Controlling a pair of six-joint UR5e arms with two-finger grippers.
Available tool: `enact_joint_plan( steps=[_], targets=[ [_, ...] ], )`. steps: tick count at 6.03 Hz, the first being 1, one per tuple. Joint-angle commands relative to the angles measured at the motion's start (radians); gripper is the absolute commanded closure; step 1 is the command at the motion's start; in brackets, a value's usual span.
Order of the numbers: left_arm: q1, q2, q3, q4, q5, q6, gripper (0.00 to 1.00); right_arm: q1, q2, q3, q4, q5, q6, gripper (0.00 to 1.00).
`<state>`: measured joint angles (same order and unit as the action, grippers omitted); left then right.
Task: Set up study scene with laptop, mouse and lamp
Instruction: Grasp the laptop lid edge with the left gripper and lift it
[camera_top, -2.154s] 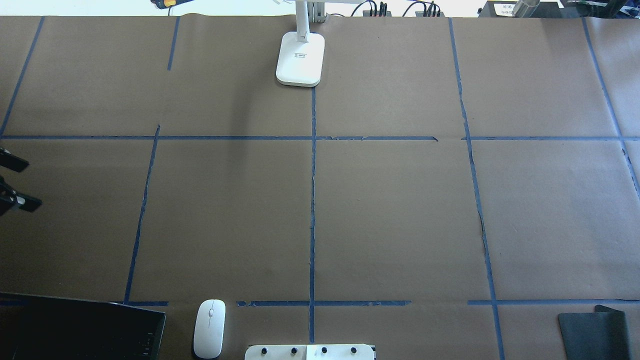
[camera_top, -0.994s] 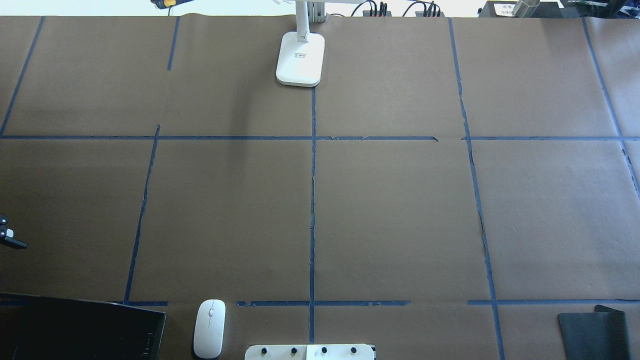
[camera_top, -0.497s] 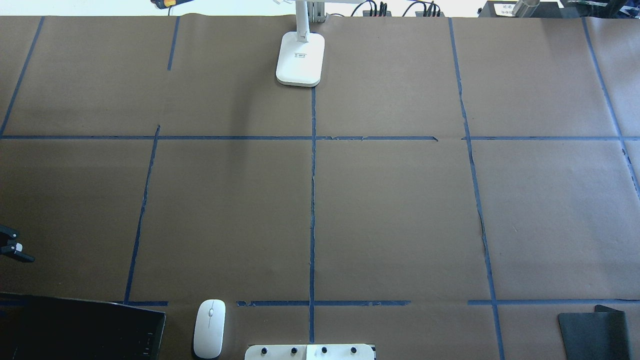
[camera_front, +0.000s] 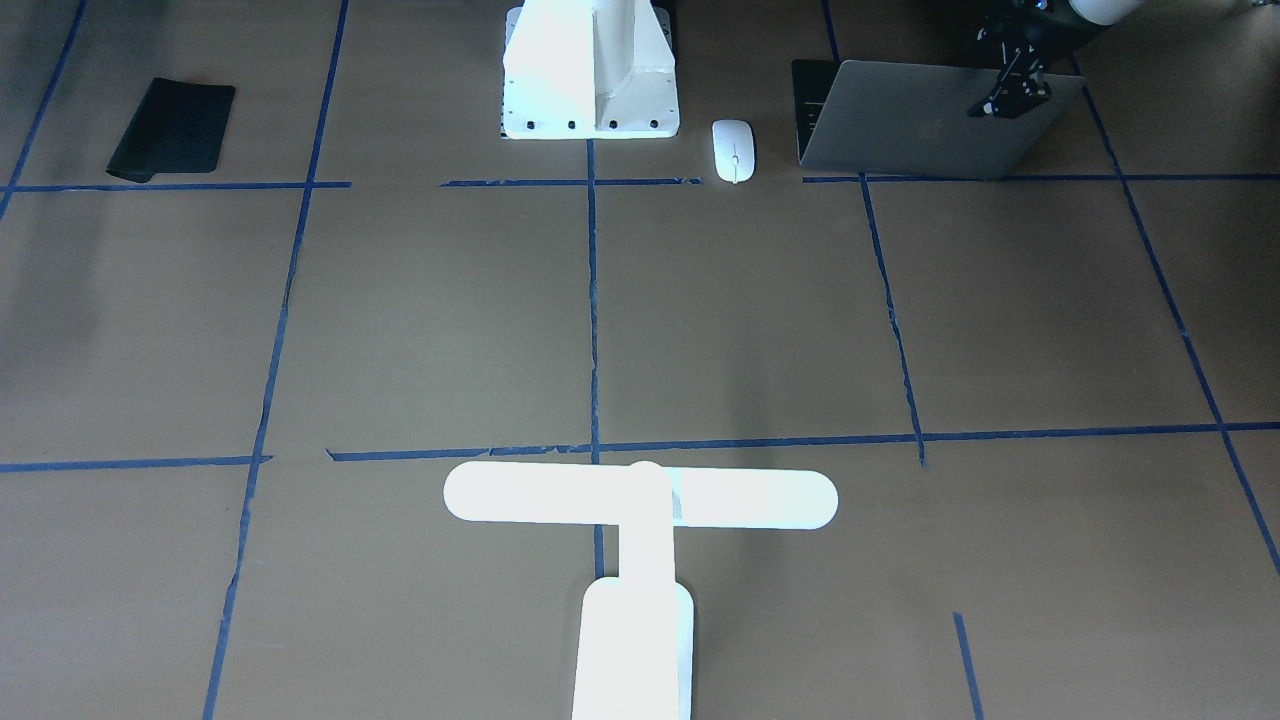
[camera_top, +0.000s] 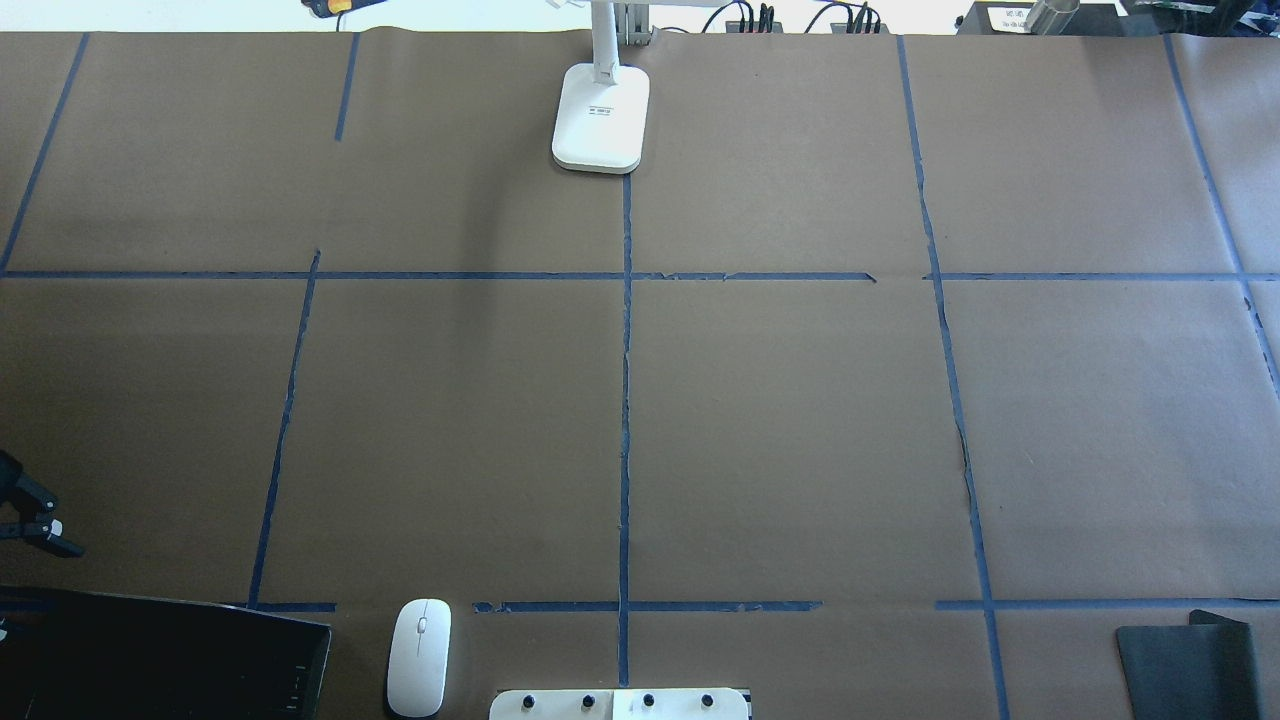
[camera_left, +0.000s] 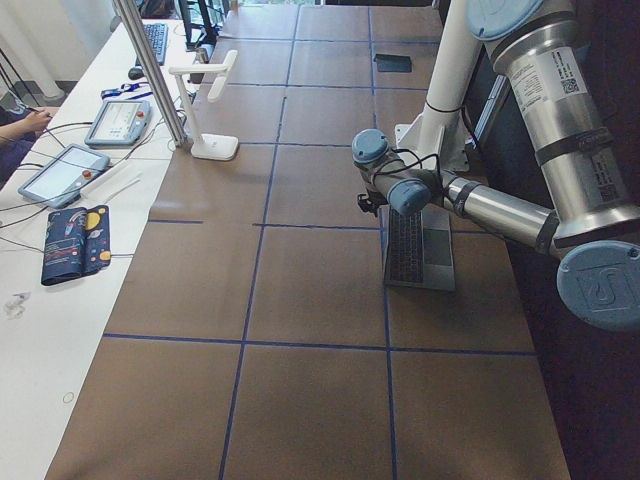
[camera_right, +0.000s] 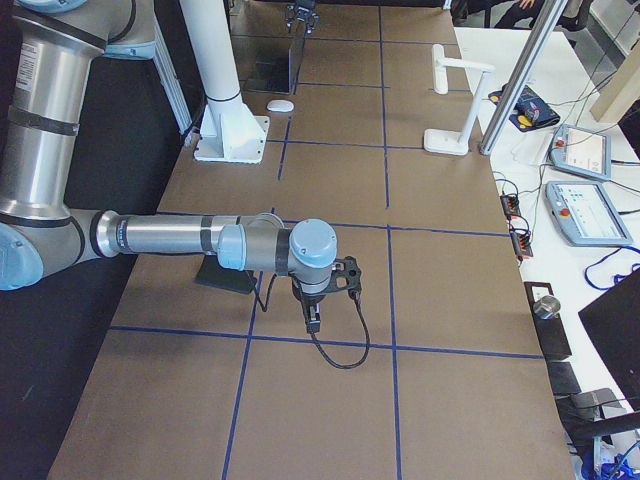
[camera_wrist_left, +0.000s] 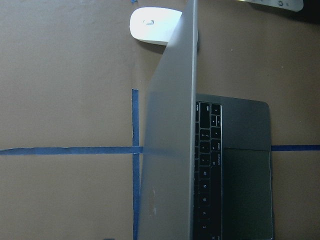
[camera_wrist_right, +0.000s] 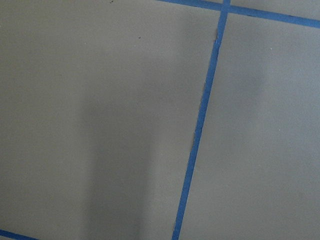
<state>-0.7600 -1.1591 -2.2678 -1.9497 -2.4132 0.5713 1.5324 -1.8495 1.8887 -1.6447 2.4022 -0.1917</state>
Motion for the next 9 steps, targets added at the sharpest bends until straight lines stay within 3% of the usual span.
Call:
enact_joint_plan(
  steps=[1, 5, 8, 9],
  targets=[
    [-0.001, -0.029, 0.004, 0.0, -0.001, 0.004, 1.0, 0.0, 0.0, 0.001, 0.002, 0.002, 0.0, 0.0],
    [-0.015, -0.094, -0.007, -0.008, -0.009, 0.019, 1.0, 0.0, 0.0, 0.001, 0.0, 0.002, 0.001, 0.0],
    [-0.186, -0.149, -0.004, 0.008, 0.002, 0.178, 1.0, 0.0, 0.001, 0.001, 0.002, 0.002, 0.0, 0.0],
    [-0.191, -0.224, 0.013, 0.032, 0.034, 0.177, 1.0, 0.0, 0.001, 0.001, 0.002, 0.002, 0.0, 0.0]
  ],
)
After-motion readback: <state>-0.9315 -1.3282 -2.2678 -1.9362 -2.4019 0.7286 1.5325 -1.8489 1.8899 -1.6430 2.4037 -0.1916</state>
